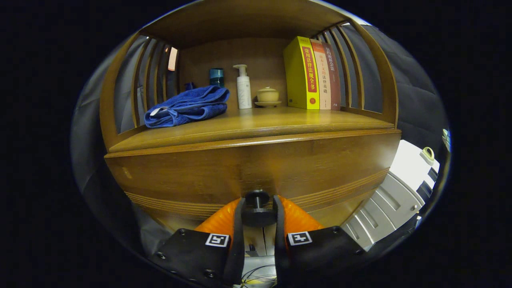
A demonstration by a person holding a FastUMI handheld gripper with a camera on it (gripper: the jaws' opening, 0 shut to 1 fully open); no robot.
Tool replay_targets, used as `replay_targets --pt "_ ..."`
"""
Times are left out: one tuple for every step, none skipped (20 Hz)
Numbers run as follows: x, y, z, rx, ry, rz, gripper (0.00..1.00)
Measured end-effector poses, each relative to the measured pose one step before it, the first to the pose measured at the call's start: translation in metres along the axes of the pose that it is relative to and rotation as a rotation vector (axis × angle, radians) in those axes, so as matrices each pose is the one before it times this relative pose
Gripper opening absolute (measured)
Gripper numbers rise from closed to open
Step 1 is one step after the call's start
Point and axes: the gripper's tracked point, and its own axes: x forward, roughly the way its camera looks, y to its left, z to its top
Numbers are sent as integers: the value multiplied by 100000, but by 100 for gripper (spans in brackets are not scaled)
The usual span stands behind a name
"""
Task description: Pull open the drawer, take out the items inside it, and place them on the countertop above the cabinet.
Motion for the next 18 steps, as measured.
replay_targets --pt "-572 31 -171 -907 27 136 40" --pt "-618 -57 -113 227 -240 48 40" --pt "-600 -33 -167 726 -42 95 40" --pt "-595 -21 -79 695 60 77 40" --pt "-656 22 -198 -44 208 41 40" --pt "-585 -66 -142 -524 363 -79 40" --pt "-703 -13 -183 -604 540 -202 40" --pt "-569 -62 -180 -217 303 -285 40" --pt "-571 21 -114 -125 153 -200 40" --pt "-613 -76 -192 162 129 -62 40" --pt "-518 50 -173 263 59 85 40" --pt "-477 -4 -292 251 634 136 40" --pt "-520 13 -405 47 758 40 40" --pt "-554 16 -505 -83 1014 256 40" --pt "-381 -77 233 -53 -1644 -530 40" --pt "-251 72 -418 248 1184 343 40" --pt "-394 -62 142 615 -115 -396 40" --pt "-161 74 -276 448 788 -62 40"
